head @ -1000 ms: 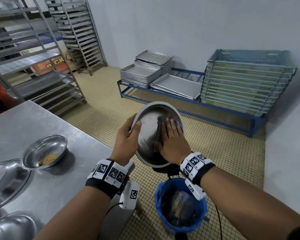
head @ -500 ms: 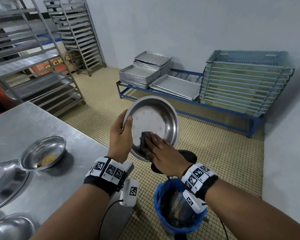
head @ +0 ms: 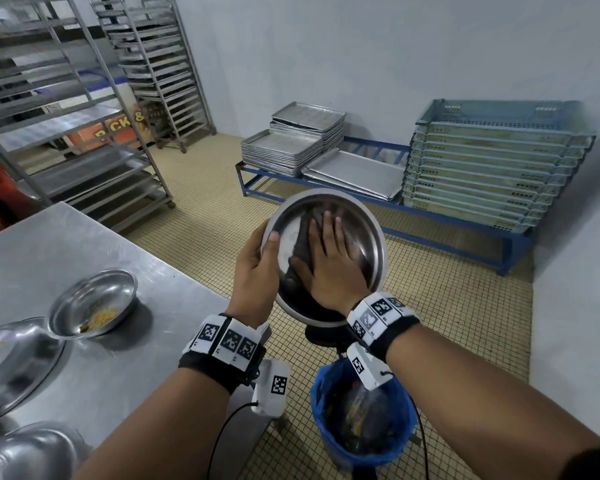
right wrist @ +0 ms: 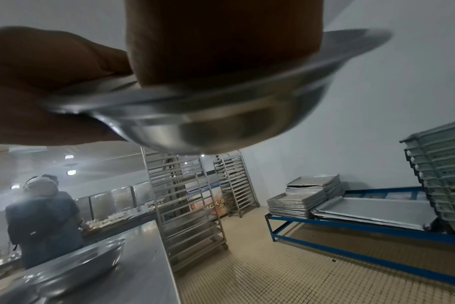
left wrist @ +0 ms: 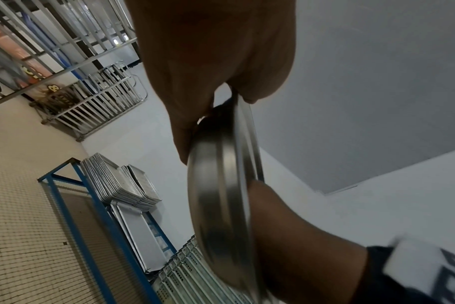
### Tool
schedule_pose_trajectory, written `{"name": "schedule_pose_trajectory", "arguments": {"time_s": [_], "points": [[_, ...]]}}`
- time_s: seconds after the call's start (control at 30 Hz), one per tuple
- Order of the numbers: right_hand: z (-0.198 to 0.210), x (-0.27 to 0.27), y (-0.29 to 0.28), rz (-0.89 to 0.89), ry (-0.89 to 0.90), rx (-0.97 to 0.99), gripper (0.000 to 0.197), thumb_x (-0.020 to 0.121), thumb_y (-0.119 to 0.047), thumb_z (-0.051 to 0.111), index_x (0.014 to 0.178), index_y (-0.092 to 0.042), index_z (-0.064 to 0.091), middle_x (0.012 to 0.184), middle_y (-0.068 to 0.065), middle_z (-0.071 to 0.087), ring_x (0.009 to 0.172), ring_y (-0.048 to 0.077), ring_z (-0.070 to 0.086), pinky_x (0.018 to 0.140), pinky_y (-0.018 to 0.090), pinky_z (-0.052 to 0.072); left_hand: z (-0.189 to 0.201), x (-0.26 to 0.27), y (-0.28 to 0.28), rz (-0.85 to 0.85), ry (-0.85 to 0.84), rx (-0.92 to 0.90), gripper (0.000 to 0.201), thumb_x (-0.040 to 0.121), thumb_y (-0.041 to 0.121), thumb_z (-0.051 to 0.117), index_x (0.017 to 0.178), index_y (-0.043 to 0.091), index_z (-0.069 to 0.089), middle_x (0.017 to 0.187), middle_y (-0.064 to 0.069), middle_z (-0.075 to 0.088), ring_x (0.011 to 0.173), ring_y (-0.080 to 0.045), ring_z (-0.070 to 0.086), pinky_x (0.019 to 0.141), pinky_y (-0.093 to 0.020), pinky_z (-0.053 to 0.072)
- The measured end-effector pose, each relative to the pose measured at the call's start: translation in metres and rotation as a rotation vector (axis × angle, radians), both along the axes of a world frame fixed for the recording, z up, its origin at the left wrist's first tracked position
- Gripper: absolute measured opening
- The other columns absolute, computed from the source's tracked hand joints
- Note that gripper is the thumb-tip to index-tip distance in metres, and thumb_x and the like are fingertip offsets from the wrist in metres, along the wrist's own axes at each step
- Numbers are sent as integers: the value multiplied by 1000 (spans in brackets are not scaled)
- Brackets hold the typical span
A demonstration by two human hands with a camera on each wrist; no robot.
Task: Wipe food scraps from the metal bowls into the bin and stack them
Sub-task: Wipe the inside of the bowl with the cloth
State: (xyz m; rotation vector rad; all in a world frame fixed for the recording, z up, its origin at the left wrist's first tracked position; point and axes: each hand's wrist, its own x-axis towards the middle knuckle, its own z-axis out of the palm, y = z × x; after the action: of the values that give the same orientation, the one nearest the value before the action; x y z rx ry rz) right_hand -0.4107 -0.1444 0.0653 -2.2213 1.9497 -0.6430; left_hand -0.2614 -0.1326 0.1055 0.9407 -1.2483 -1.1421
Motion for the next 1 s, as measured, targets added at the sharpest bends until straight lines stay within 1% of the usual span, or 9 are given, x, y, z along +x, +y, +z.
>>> {"name": "schedule_pose_trajectory", "arguments": {"time_s": [0.2, 0.23, 0.33, 0.43, 0.53, 0.63, 0.77, 0.87, 1.0], "points": [[-9, 5, 1, 294, 170, -81, 74, 106, -55, 30, 164, -20, 0, 171, 6, -10, 156, 25, -16, 126, 50, 3, -4, 8, -2, 3, 34, 5, 29, 113, 16, 45, 133, 17, 66, 123, -6, 75, 119, -24, 71, 99, -41, 58], [-11, 4, 0, 260, 174, -87, 75, 105, -58, 28, 164, -20, 0, 171, 6, -10, 156, 25, -15, 127, 51, 3, -5, 9, -2, 3, 27, 5, 28, 112, 17, 46, 133, 18, 66, 121, -5, 76, 117, -24, 72, 96, -39, 59], [-13, 7, -1, 18, 89, -148, 80, 103, -65, 22, 163, -16, 2, 171, 9, -8, 157, 28, -10, 127, 50, 2, -8, 9, 0, -1, 8, -4, 27, 112, 20, 48, 132, 23, 66, 118, -4, 76, 111, -25, 73, 87, -36, 60], [-13, 17, -1, -22, 8, -166, 79, 104, -62, 22, 163, -13, 3, 170, 11, -9, 157, 29, -13, 126, 47, -3, -9, 6, 1, -16, 23, -12, 28, 112, 18, 47, 130, 25, 67, 121, -6, 75, 115, -26, 71, 95, -42, 58], [-9, 23, -1, 88, -2, -158, 73, 107, -55, 24, 163, -13, 1, 171, 11, -8, 157, 26, -14, 127, 47, -4, -11, 5, 0, -14, 53, 15, 29, 112, 17, 47, 127, 29, 69, 124, -3, 75, 121, -24, 69, 106, -48, 54], [-8, 23, 1, 216, 32, -119, 70, 109, -48, 27, 163, -16, -2, 171, 7, -6, 156, 24, -15, 127, 50, -3, -14, 8, -2, 2, 77, 37, 29, 112, 18, 47, 129, 27, 69, 128, -5, 73, 126, -25, 67, 112, -53, 49], [-7, 20, 5, 360, 76, -55, 67, 109, -46, 27, 163, -21, -2, 171, -1, -8, 155, 18, -19, 126, 46, -8, -15, 14, -4, 17, 107, 51, 30, 112, 17, 46, 125, 29, 71, 126, -5, 74, 125, -25, 67, 112, -50, 50], [-4, 18, 6, 439, 119, 5, 65, 109, -45, 27, 162, -27, -5, 170, -7, -11, 155, 15, -20, 125, 40, -12, -17, 19, -6, 41, 114, 59, 29, 112, 17, 46, 129, 25, 69, 126, -7, 74, 126, -26, 67, 112, -50, 50], [-1, 15, 14, 541, 151, 136, 61, 109, -42, 25, 161, -32, -5, 169, -12, -10, 153, 9, -22, 123, 36, -13, -16, 25, -9, 94, 77, 44, 26, 111, 22, 49, 128, 25, 70, 122, -7, 74, 122, -29, 68, 106, -51, 54]]}}
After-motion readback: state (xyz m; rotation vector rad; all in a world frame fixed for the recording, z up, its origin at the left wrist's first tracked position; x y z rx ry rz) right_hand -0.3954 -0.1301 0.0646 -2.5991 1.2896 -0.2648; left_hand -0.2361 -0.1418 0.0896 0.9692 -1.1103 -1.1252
